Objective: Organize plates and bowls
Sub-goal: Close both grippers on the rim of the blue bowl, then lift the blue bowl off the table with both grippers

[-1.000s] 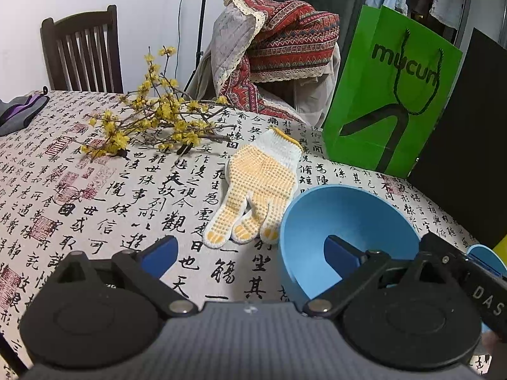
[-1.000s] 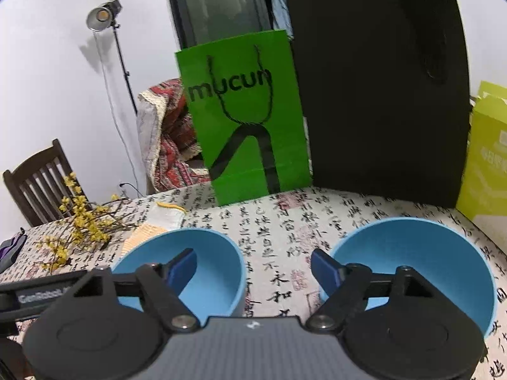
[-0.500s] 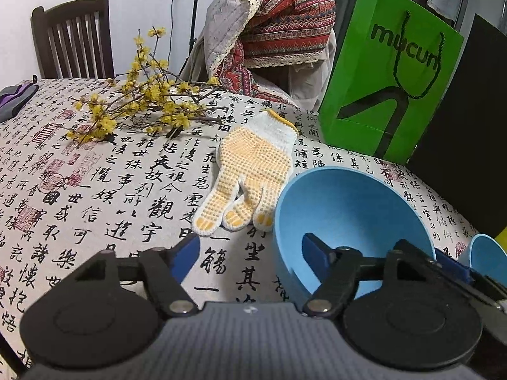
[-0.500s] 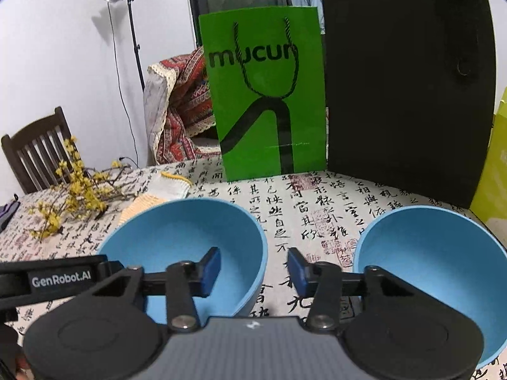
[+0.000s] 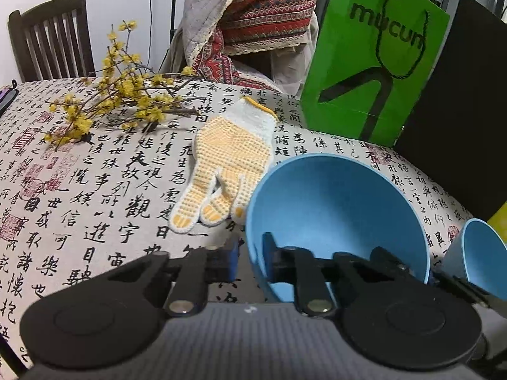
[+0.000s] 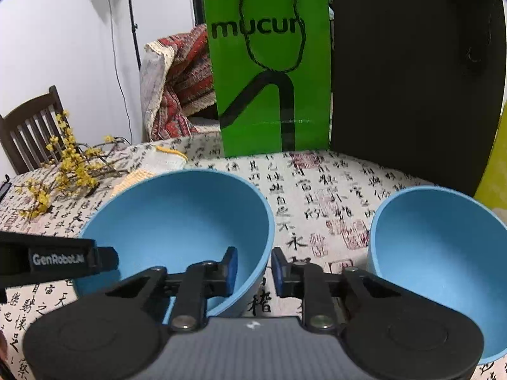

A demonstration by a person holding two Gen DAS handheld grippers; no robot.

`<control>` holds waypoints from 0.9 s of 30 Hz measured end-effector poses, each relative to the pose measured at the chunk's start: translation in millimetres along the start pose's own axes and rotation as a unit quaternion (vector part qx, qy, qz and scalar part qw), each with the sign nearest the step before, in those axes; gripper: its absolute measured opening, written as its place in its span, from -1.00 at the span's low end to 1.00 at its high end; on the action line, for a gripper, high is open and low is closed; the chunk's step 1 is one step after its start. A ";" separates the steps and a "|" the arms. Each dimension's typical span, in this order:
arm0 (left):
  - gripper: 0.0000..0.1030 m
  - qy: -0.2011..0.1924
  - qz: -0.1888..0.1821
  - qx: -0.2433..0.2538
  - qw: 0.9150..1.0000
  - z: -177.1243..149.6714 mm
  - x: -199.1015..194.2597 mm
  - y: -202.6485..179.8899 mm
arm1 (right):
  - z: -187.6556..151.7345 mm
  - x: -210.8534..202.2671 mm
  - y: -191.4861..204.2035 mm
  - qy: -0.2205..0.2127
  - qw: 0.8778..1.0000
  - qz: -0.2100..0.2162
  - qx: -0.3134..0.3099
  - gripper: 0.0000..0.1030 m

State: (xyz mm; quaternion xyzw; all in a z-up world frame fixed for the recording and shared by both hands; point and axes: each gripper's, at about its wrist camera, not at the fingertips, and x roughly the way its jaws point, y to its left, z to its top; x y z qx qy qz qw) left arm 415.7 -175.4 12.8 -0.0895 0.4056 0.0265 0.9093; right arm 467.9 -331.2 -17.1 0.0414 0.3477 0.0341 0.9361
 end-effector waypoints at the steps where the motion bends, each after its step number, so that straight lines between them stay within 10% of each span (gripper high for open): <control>1: -0.80 0.000 0.001 0.003 1.000 -0.3 0.3 -2.0 | -0.5 1.0 0.1 0.003 1.000 -0.002 0.001 -0.71; 27: -0.80 -0.012 0.010 0.000 1.000 0.2 -9.6 2.6 | -0.8 -3.3 2.5 0.008 1.000 0.003 0.023 -0.77</control>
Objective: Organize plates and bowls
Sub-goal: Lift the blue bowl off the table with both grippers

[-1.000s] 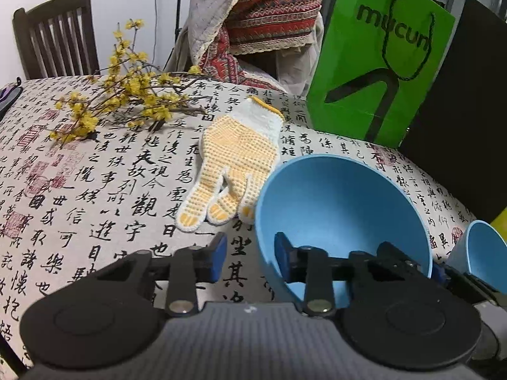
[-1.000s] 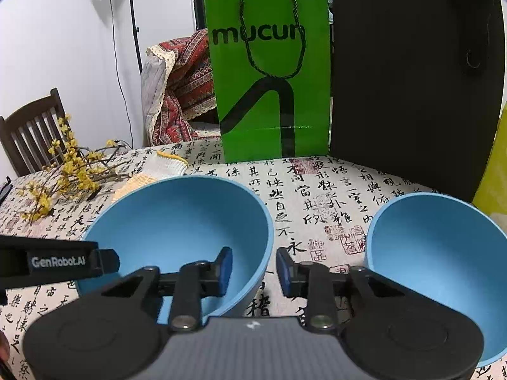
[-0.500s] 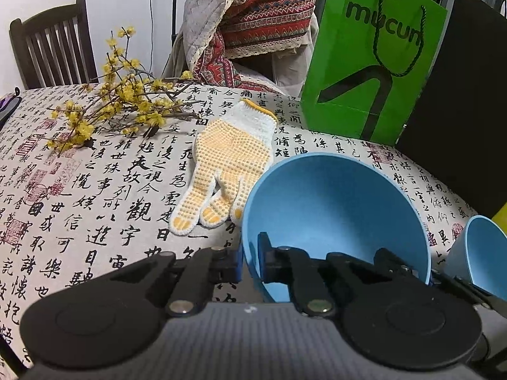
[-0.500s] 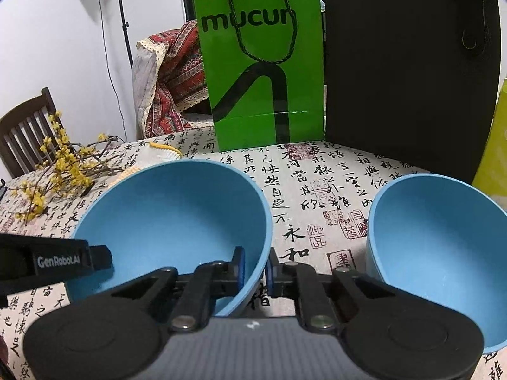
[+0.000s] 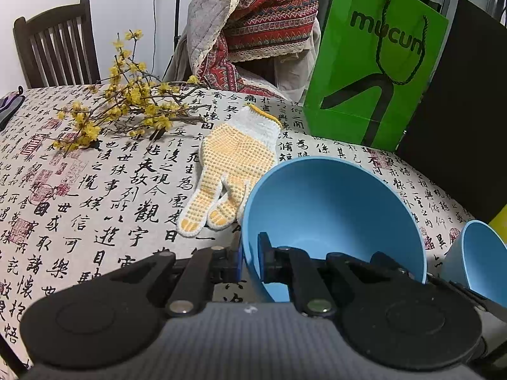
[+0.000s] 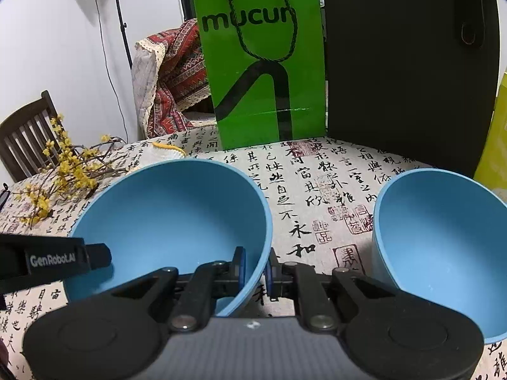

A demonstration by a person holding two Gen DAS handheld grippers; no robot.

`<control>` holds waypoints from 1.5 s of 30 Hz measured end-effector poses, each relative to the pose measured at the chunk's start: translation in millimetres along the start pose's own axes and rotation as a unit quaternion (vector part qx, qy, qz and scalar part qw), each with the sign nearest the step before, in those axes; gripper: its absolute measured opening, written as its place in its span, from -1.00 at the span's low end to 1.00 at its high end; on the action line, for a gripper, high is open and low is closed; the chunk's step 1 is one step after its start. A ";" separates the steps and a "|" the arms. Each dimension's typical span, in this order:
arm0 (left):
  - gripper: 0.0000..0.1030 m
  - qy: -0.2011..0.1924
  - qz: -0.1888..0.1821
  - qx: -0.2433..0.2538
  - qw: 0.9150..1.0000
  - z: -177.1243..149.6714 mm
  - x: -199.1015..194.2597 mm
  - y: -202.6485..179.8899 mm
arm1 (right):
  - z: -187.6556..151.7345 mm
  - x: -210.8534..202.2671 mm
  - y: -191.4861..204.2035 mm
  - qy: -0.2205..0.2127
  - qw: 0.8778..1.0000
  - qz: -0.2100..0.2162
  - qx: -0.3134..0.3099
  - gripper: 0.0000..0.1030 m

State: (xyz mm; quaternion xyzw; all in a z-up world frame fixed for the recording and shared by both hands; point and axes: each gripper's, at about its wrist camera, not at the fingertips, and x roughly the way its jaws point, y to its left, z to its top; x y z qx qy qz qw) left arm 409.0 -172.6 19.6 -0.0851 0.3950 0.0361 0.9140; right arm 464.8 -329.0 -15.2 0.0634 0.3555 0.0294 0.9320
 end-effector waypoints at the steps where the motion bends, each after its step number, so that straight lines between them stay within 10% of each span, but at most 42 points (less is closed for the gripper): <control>1: -0.80 0.000 0.000 0.000 1.000 -0.2 -0.3 0.5 | -0.1 -0.2 0.3 0.000 1.000 0.001 -0.001 -0.77; 45: -0.80 -0.043 -0.032 0.022 0.998 -13.4 -69.2 17.5 | -4.9 -71.6 11.6 -0.027 0.999 0.001 0.018 -0.77</control>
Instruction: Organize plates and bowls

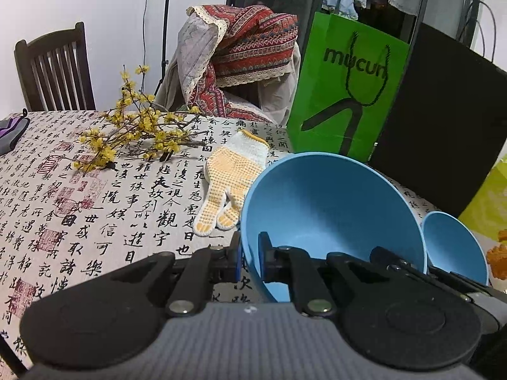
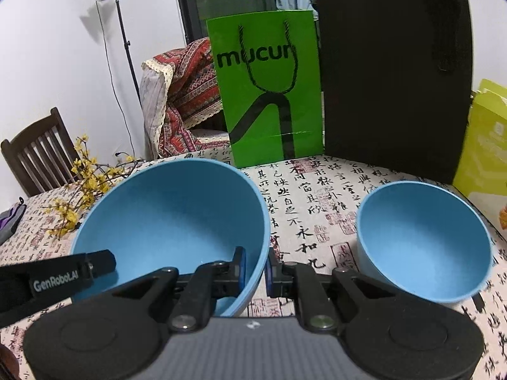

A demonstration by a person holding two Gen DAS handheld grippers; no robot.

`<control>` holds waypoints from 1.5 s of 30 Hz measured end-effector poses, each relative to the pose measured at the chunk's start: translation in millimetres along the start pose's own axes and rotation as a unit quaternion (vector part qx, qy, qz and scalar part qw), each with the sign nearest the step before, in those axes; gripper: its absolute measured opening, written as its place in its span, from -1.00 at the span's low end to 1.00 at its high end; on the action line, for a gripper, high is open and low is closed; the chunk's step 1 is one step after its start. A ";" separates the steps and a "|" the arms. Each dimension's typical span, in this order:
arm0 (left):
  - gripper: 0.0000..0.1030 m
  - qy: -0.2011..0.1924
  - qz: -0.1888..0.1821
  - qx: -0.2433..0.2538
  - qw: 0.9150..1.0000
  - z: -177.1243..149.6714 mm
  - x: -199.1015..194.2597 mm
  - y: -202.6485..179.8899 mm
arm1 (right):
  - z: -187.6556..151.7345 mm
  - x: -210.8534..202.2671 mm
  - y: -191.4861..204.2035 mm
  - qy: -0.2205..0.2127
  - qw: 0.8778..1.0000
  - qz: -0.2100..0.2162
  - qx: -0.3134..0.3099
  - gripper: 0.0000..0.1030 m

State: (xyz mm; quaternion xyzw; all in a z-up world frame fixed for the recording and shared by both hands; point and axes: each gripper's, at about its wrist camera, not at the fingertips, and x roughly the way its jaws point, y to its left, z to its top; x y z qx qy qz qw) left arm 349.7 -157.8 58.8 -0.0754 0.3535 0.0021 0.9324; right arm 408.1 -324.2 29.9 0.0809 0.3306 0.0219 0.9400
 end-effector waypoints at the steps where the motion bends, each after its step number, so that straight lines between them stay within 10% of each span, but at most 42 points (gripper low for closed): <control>1: -0.80 0.000 -0.001 -0.001 1.000 -1.2 -3.0 0.5 | -1.5 -3.8 0.5 -0.002 1.000 -0.001 0.000 -0.77; 45: -0.80 -0.078 0.016 -0.009 0.997 -64.9 -116.9 22.9 | -66.4 -114.3 31.2 -0.078 0.996 -0.029 0.018 -0.78</control>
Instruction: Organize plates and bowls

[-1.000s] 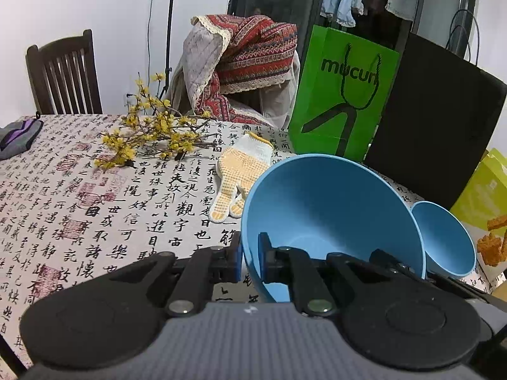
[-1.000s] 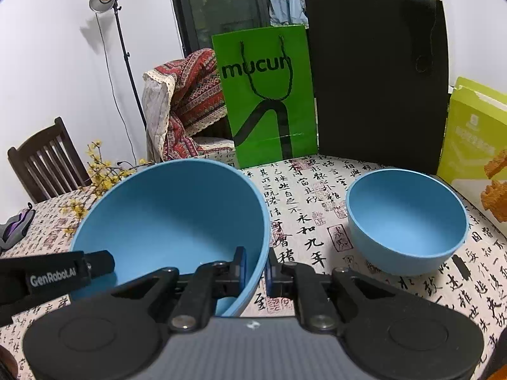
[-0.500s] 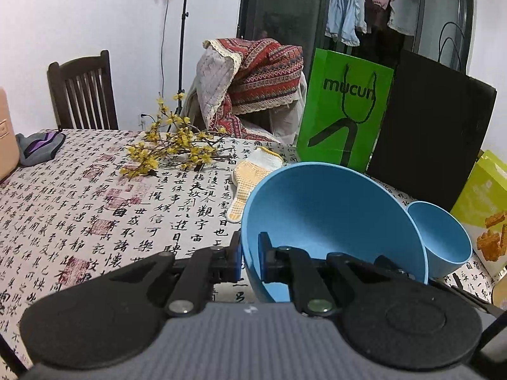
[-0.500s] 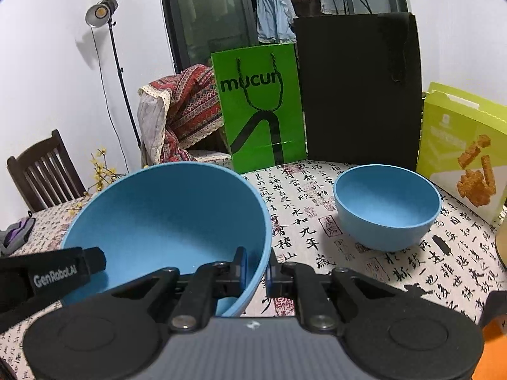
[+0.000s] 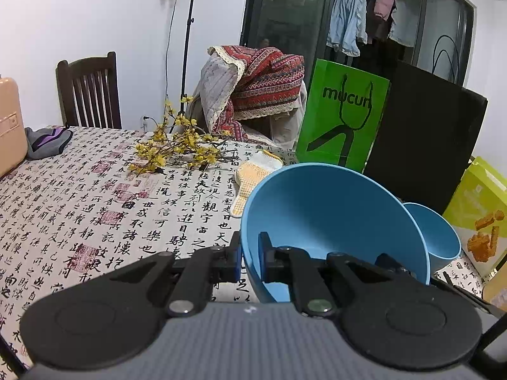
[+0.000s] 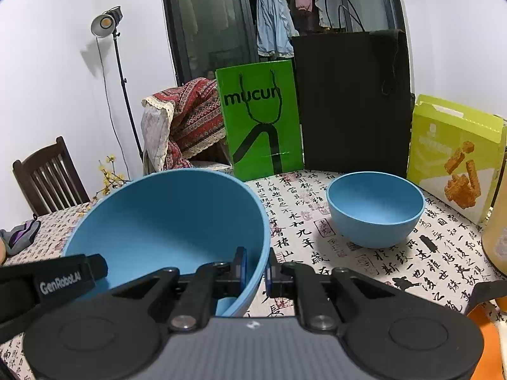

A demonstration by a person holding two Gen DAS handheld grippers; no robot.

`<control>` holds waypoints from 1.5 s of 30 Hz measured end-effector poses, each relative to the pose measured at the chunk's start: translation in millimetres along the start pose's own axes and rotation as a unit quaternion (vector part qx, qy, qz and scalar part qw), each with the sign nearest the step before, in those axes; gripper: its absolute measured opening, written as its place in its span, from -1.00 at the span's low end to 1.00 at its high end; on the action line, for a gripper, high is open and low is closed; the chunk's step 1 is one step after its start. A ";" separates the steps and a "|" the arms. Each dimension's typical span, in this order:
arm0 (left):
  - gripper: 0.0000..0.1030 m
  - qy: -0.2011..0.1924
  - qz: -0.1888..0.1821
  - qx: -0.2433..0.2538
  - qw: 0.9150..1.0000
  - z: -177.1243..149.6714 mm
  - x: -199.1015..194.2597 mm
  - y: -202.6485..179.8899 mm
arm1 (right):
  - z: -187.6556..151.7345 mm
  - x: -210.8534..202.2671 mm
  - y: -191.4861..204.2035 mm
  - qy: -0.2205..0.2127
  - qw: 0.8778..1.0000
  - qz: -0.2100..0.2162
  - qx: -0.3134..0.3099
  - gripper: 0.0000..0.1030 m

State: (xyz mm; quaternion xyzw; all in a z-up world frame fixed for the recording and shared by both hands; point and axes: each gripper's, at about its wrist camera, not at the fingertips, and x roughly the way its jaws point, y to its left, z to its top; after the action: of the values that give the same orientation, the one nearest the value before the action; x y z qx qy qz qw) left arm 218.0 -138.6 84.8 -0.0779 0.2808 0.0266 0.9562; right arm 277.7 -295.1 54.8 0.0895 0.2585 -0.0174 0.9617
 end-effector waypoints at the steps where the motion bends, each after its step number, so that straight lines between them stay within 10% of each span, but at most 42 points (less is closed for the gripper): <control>1: -0.80 -0.001 0.000 -0.001 1.000 -0.6 -1.4 0.8 | -0.1 -1.5 0.5 -0.001 1.000 0.000 -0.001 -0.78; 45: -0.80 -0.013 0.000 -0.036 0.999 -19.4 -48.2 41.5 | -24.4 -49.2 30.2 -0.012 0.999 0.014 -0.028 -0.78</control>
State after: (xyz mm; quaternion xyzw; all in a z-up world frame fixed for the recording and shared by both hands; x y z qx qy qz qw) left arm 163.2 -101.2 89.3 -0.1120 0.2674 0.0376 0.9563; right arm 225.4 -261.6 63.6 0.0657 0.2457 0.0022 0.9671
